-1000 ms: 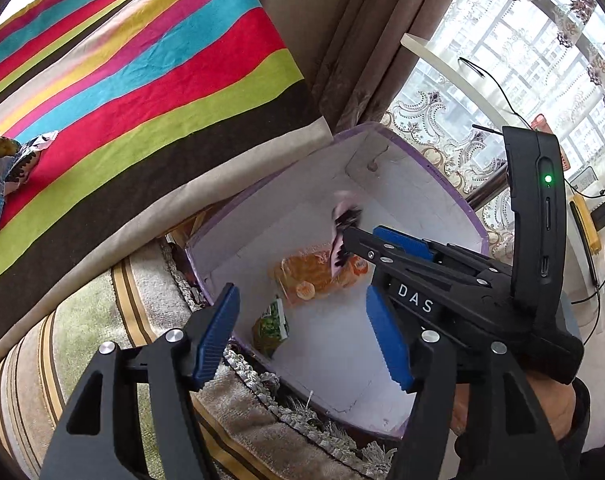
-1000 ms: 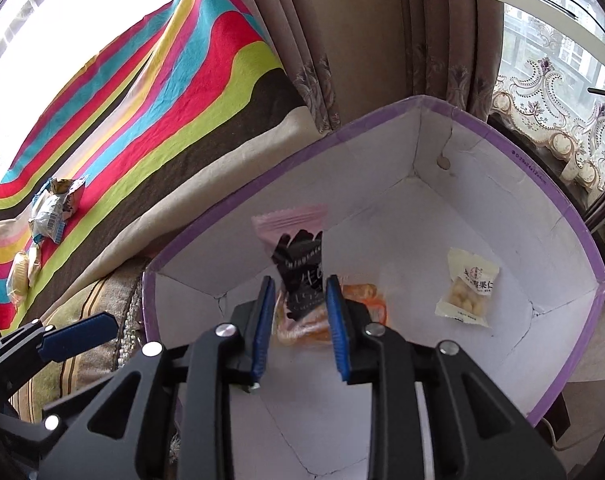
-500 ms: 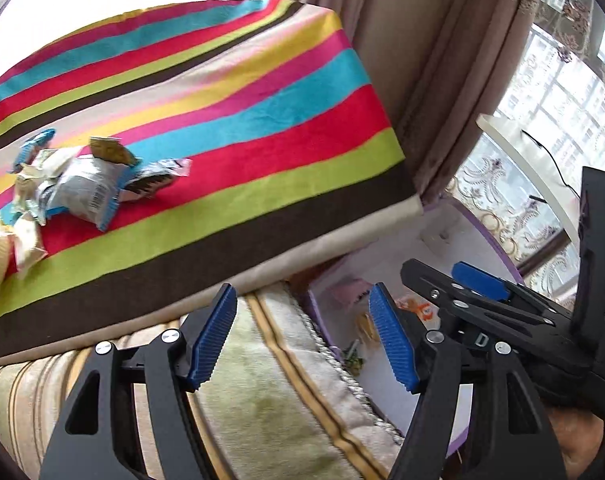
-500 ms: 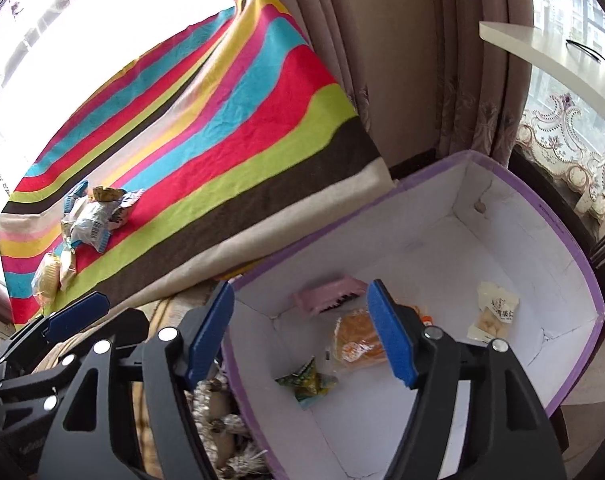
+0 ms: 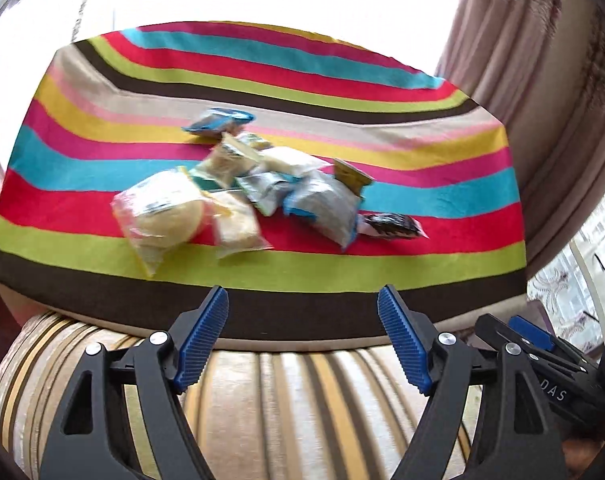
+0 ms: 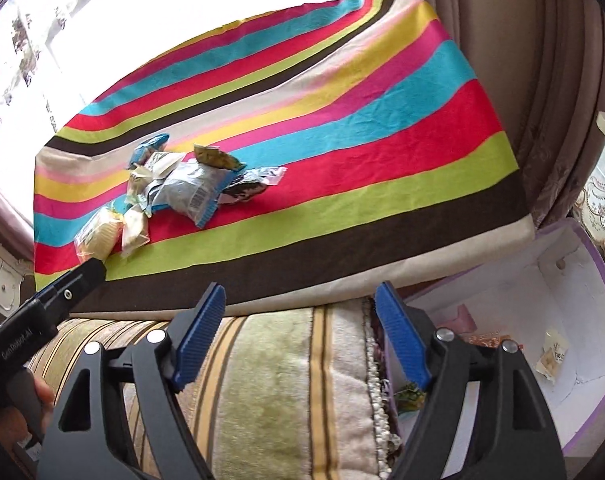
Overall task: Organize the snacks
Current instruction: 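Move both open tools back to the snack pile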
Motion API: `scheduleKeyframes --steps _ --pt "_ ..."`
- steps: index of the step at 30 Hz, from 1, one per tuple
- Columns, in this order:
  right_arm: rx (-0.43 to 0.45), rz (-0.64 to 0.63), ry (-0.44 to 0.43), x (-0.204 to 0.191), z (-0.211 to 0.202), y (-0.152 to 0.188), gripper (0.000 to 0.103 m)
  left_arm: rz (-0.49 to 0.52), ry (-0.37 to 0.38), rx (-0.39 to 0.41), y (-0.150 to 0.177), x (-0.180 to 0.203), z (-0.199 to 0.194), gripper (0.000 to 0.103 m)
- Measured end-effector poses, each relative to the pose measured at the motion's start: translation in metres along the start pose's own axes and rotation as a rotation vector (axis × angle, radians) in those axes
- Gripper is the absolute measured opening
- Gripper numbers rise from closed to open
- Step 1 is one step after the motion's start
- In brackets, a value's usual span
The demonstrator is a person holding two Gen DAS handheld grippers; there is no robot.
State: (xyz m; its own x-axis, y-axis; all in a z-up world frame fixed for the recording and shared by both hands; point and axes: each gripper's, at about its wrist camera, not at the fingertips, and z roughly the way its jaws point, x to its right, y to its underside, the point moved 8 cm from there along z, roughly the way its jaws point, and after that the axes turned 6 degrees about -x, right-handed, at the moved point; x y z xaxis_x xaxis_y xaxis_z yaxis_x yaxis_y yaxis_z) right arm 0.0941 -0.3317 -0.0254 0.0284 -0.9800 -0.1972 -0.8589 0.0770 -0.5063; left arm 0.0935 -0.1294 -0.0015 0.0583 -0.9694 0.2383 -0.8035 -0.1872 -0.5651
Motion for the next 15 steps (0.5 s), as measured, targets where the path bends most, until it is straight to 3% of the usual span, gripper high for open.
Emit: scheduleKeyframes --steps 8,15 --pt "-0.023 -0.061 0.012 -0.029 0.019 -0.007 0.078 -0.243 -0.025 0.019 -0.008 -0.091 -0.005 0.076" --pt "-0.057 -0.069 0.016 -0.035 0.040 -0.019 0.078 -0.352 -0.006 -0.019 -0.015 -0.121 0.011 0.080"
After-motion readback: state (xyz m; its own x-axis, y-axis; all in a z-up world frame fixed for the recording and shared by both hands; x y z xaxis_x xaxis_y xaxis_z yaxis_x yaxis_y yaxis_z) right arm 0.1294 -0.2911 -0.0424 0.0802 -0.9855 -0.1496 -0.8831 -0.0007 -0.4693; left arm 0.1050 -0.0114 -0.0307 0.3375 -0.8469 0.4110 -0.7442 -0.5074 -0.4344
